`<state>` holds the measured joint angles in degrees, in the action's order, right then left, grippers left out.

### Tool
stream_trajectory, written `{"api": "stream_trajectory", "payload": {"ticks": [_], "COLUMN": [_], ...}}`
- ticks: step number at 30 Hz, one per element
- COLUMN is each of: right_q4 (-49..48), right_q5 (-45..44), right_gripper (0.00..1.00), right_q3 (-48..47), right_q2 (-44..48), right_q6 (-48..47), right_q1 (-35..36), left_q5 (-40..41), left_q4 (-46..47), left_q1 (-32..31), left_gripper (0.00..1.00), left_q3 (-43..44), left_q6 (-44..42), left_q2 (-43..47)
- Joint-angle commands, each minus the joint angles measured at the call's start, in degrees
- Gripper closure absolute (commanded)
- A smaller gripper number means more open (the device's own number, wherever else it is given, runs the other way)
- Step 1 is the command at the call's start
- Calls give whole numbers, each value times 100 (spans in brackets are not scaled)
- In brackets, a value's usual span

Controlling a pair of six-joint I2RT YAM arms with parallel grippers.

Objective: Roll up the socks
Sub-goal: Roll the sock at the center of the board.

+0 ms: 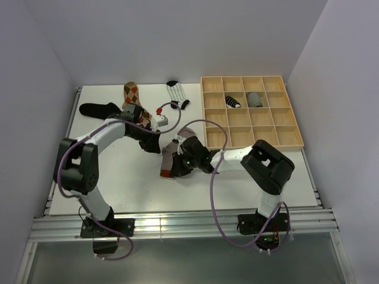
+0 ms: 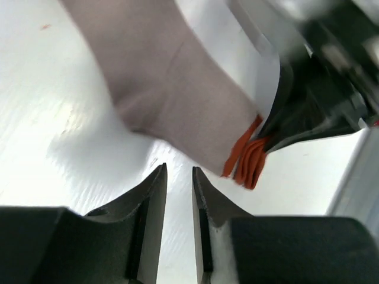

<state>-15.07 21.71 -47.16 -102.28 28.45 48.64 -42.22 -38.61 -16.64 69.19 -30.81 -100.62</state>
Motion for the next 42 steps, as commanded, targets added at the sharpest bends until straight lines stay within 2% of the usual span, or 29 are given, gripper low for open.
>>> {"api": "stream_trajectory", "payload": {"ticks": [1,3,4,8,11,14,17,19,23,30,39,42], "right_q4": [899,1320,1697,2305,2613,3016,3343,3458,3634,3555,3704,3722], "right_q5": [597,868,1078,1247,1484,1643,1651,1713,1713,1819,1907,1924], "right_gripper": [99,99,100,100,100,100,100,100,100,100,100,100], "right_q3": [-513,-793,-1065,-1558,-1866,-2147,-2341,-2421,-2614,-2676,-2852,-2852], "right_q2": [-178,-370,-659,-968,-1258,-1469,-1619,-1698,-1901,-2077,-2130,-2121], "right_q6": [459,530,600,627,644,610,566,557,478,522,451,442], "right_q1": [-258,-452,-661,-794,-917,-971,-1050,-1129,-1173,-1182,-1190,-1199], "left_q5": [854,1161,1407,1611,2015,2638,2973,3043,3359,3799,3984,4037], "left_q4": [1405,1733,2456,2788,3218,3806,4229,4423,4739,5337,5838,5760], "left_q1": [-49,-49,-49,-128,-444,-1059,-1621,-1912,-2307,-3063,-3222,-3222], "left_gripper": [70,69,67,65,62,60,53,49,47,49,49,56], "left_q3": [-659,-1195,-1911,-2409,-2962,-3604,-4140,-4360,-4624,-4976,-4915,-4801], "left_q6": [102,-47,-48,-381,-758,-1092,-1400,-1542,-1840,-2254,-2570,-2614], "left_q2": [858,1331,1813,2396,2861,3336,3645,3672,3523,3022,2390,2065]}}
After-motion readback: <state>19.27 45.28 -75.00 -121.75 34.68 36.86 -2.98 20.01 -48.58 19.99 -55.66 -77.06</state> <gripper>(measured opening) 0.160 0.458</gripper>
